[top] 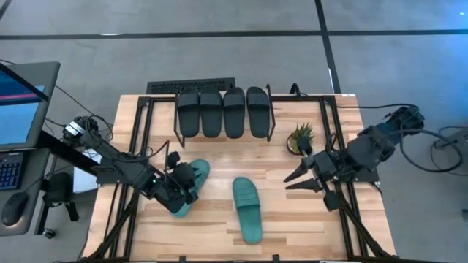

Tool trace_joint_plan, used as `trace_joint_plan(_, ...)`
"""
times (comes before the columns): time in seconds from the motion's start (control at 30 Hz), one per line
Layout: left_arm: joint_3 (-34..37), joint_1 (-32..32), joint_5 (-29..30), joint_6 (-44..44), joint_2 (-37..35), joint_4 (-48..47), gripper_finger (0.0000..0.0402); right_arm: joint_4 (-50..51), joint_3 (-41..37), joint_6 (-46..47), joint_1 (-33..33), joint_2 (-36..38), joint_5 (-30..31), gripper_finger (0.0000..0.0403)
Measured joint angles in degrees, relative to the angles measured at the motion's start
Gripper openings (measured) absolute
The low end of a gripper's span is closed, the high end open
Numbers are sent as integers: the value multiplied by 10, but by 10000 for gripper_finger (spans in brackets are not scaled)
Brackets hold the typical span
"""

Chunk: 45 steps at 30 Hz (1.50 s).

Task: Pick and place slides into the shelf
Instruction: Put the green slide under the shelf

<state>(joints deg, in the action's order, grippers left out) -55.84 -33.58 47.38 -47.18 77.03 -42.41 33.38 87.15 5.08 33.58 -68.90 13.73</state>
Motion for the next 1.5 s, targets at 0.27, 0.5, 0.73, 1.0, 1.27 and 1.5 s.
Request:
trace_joint_plan(0.27, 0, 0, 0, -1, 0, 46, 87, -189, -176, 24, -59, 61, -107, 64)
trace_joint_plan(0.5, 0, 0, 0, 2, 0, 93, 87, -315, -256, 25, -124, 52, -225, 64)
trace_joint_plan(0.73, 0, 0, 0, 1, 0, 121, 87, -388, -300, 17, -187, 36, -292, 64)
trace_joint_plan(1.0, 0, 0, 0, -4, 0, 145, 87, -468, -357, 14, -275, 36, -333, 64)
trace_joint_plan(1.27, 0, 0, 7, 18, 0, 147, 87, -494, -361, 21, -347, 36, -332, 64)
trace_joint_plan(1.5, 0, 0, -18, 108, 0, 121, 87, -470, -361, 129, -380, 37, -328, 64)
